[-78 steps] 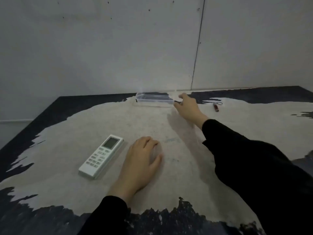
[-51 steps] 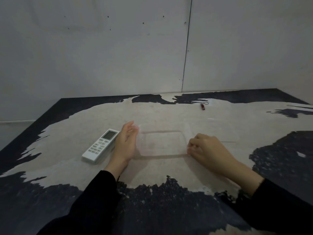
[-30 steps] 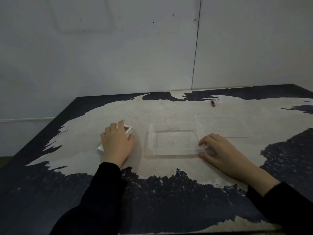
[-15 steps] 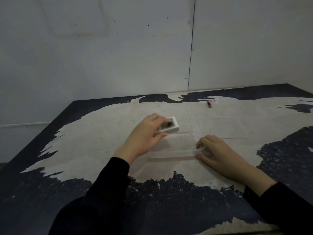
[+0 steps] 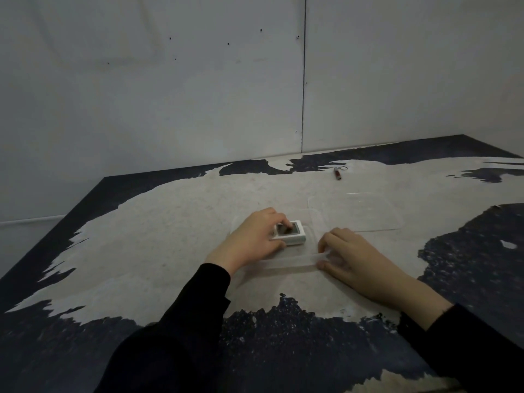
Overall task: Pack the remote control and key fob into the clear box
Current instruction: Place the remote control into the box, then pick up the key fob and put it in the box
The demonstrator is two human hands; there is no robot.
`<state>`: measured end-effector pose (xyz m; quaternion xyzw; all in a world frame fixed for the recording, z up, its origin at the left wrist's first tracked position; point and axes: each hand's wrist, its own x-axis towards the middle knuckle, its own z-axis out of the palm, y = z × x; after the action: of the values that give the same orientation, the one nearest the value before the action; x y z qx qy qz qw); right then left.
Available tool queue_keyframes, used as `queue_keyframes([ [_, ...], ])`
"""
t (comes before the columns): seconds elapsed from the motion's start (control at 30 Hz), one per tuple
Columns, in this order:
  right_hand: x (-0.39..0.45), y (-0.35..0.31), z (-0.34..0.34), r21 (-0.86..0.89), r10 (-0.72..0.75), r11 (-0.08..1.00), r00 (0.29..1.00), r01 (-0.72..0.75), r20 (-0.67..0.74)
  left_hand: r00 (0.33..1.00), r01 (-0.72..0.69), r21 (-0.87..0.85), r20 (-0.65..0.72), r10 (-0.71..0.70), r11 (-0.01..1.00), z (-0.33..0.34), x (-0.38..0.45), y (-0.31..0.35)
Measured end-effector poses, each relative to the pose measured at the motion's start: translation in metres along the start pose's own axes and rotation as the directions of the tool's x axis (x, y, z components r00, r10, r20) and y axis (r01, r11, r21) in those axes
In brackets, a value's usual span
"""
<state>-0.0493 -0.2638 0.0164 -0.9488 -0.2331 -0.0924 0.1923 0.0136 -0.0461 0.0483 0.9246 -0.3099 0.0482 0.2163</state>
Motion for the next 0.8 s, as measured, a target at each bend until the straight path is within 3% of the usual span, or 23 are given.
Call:
queue_keyframes([
  [0.07,-0.003,0.000,0.000,0.018,0.006,1.000,1.000,-0.007,0.014,0.994,-0.040,0.021,-0.102,0.041,0.999,-0.001,-0.005,-0.002],
  [0.13,-0.005,-0.004,-0.004,0.177,0.044,0.983,0.999,-0.043,-0.004,0.958,-0.062,0.013,-0.280,0.063,0.998,-0.005,-0.012,-0.007],
  [0.23,0.015,0.009,-0.015,0.330,0.158,0.939,0.971,-0.092,-0.177,0.866,0.024,-0.195,-0.486,-0.118,0.980,-0.010,-0.019,-0.025],
  [0.27,0.028,0.019,-0.020,0.341,0.205,0.932,0.954,-0.122,-0.218,0.836,0.094,-0.328,-0.487,-0.254,0.940,-0.010,-0.021,-0.032],
  [0.33,0.062,0.047,-0.027,0.338,0.296,0.918,0.928,-0.209,-0.229,0.784,0.209,-0.631,-0.349,-0.514,0.747,-0.004,-0.024,-0.042],
  [0.4,0.098,0.078,-0.028,0.292,0.367,0.907,0.908,-0.303,-0.200,0.755,0.261,-0.742,-0.241,-0.610,0.617,0.005,-0.024,-0.050],
  [0.63,0.170,0.145,-0.014,0.032,0.623,0.772,0.745,-0.635,-0.237,0.782,0.229,-0.711,-0.272,-0.560,0.665,0.014,-0.024,-0.064],
  [0.8,0.192,0.153,-0.011,-0.110,0.575,0.781,0.777,-0.614,-0.255,0.785,0.226,-0.704,-0.278,-0.554,0.673,0.014,-0.024,-0.064],
])
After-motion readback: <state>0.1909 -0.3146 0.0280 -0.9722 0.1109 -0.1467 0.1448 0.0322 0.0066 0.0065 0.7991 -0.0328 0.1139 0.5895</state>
